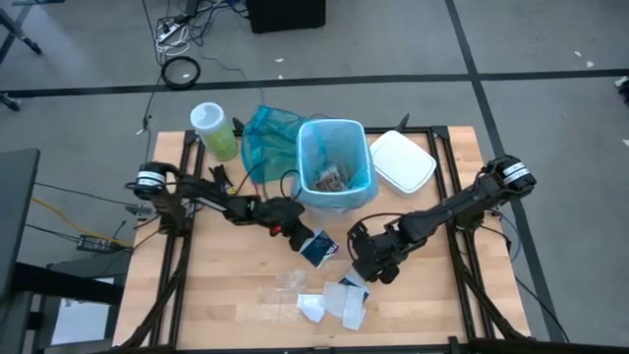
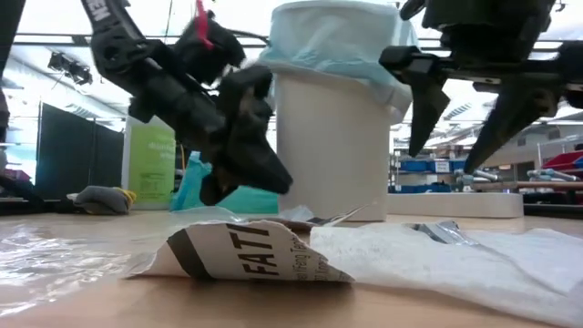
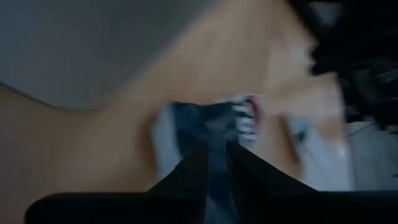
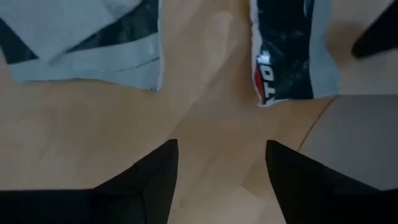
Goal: Place trash/remove bag and relplace
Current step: Put the black paper into the white trash bin
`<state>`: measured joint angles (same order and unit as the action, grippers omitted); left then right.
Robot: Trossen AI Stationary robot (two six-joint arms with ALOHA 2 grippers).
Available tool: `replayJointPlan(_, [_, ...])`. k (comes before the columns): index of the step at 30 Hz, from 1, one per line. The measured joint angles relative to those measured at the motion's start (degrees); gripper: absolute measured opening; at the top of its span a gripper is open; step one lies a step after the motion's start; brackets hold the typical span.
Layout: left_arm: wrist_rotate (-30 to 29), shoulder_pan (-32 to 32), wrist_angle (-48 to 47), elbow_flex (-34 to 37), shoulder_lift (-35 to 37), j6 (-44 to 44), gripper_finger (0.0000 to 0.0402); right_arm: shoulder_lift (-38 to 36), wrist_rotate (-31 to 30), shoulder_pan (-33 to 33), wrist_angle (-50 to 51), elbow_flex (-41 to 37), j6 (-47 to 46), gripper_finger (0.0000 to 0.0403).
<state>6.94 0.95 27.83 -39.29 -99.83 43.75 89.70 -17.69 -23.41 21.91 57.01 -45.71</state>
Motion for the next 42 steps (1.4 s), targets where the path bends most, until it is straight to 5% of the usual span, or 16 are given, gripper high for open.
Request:
replayJointPlan(10, [-0.58,-4.21,-8.95,-4.65,-1.51,-11.02,0.0068,0.06,-0.8,-3.56,1.24,0.0,-1.38,0.0227])
replayJointPlan(23, [1.8,-3.58,-5.37,-4.59,-5.7,-7.34,0.0068,0.1,-3.99,-6.93,4.86,0.0,-4.93,0.0227])
replayJointPlan(42, [16.97,-6.97,-1.89,-4.52,-5.61,-5.58,0.0068,0.12,-5.66,-10.93,5.29,-0.02,-8.82,0.0227])
